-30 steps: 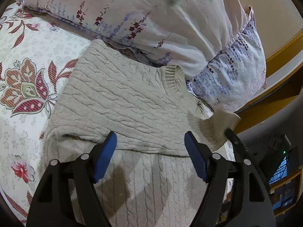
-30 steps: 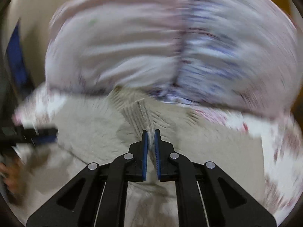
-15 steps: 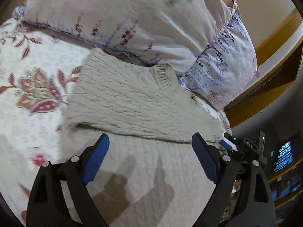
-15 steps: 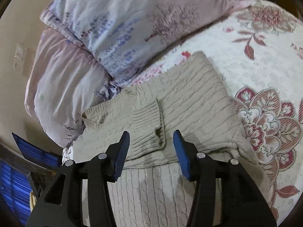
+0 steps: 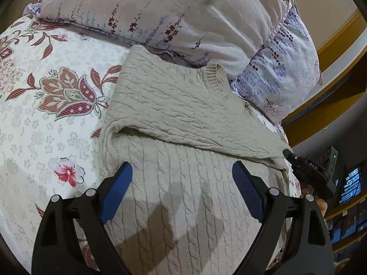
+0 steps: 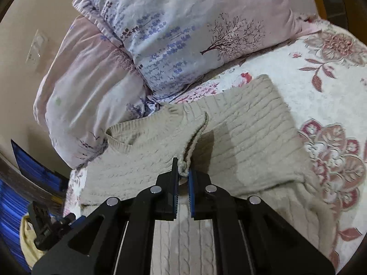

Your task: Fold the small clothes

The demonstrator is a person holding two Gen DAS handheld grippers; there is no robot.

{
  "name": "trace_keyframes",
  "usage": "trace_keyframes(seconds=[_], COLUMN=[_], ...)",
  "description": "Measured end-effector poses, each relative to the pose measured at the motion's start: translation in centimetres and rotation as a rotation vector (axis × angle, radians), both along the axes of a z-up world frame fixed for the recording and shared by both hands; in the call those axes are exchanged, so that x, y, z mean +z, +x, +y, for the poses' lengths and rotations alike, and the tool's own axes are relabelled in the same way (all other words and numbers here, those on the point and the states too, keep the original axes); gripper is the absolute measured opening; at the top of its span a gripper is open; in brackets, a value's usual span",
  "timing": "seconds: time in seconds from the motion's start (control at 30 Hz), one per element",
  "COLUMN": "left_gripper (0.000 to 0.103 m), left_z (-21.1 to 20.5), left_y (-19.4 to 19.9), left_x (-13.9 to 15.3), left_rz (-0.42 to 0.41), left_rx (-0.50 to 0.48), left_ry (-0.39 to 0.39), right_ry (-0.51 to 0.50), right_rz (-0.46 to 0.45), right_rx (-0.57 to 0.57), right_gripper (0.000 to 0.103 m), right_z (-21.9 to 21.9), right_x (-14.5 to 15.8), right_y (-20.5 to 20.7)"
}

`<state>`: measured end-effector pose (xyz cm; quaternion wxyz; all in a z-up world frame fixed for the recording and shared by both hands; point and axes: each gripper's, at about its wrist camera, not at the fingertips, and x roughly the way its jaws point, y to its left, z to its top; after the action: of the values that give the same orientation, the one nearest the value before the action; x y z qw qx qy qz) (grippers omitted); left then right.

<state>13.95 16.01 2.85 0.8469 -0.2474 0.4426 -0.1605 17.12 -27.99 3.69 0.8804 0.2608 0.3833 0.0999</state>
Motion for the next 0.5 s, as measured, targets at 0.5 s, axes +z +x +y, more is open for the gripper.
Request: trace_keyframes(seconds=[0.5], left_gripper=[0.088], left_z=[2.2], left_y=[-4.2], left_x=[1.4], left_rz=[-0.091], left_rx=[0.047], left_ry=[0.02], right_ry=[-0.07], right_rz=[0.082], right_rx=[-0.044], right_gripper=[0.007], right_z=[0.7], right_x=[-2.0], right_y=[-0.3])
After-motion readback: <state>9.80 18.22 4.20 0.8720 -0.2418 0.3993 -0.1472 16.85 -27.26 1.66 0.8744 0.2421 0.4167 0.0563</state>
